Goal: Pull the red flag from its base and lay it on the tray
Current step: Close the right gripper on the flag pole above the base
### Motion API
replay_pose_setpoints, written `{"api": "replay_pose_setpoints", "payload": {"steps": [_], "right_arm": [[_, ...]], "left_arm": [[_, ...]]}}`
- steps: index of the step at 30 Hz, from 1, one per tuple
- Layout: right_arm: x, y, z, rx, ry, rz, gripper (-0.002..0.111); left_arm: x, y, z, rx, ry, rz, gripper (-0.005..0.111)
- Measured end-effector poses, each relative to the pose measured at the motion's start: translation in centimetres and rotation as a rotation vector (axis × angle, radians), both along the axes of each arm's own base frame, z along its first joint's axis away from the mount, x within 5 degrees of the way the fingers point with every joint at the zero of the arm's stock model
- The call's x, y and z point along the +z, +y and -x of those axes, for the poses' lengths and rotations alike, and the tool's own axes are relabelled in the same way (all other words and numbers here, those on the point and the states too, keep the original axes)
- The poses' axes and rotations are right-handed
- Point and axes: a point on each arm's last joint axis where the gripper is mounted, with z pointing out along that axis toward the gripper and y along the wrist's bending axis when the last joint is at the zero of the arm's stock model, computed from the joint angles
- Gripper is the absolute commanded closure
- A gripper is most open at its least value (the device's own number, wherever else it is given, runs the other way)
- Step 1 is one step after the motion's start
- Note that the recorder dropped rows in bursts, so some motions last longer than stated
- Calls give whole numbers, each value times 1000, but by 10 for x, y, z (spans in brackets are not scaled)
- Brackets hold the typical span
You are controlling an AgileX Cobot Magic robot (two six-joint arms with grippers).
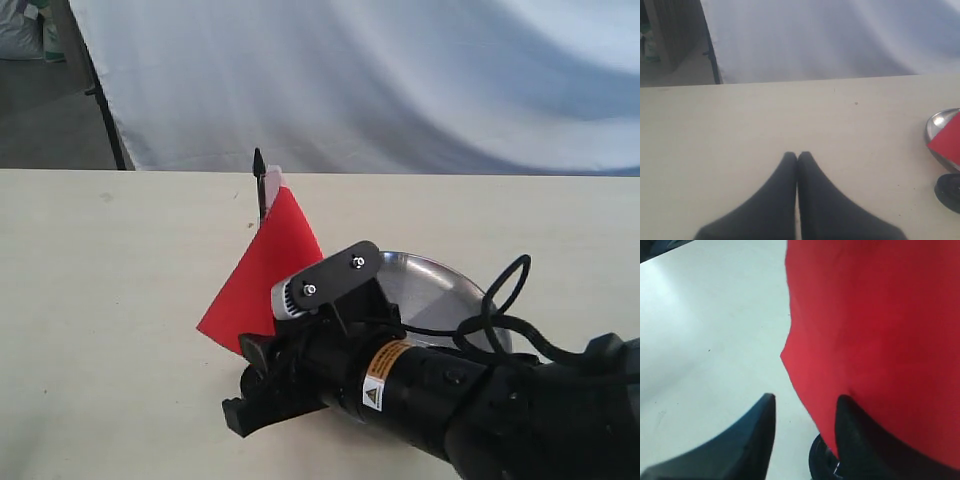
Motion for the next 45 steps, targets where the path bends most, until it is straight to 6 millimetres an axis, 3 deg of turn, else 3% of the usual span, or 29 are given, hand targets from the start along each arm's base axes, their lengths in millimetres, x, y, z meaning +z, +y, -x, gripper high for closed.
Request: {"api": "replay_pose_setpoints", "payload": {"steps": [3, 8, 20, 25, 28, 35, 45], "right_arm": [[11, 9, -7, -8, -15, -13, 58], [15, 18, -14, -13, -20, 32, 57], [-28, 23, -23, -52, 56, 192, 58], [-31, 20, -30, -117, 69, 162, 58], [-30, 20, -31, -128, 61, 152, 68], [-30, 20, -31, -125, 55, 155, 109], [-30, 21, -31, -113, 45, 161, 109]], "left_arm": [[0, 0, 0, 0, 0, 0, 107], [0, 0, 0, 0, 0, 0, 107], [0, 0, 0, 0, 0, 0, 107], [0, 0, 0, 0, 0, 0, 107], [0, 0, 0, 0, 0, 0, 107], [0, 0, 0, 0, 0, 0, 107], [0, 0, 0, 0, 0, 0, 107]]}}
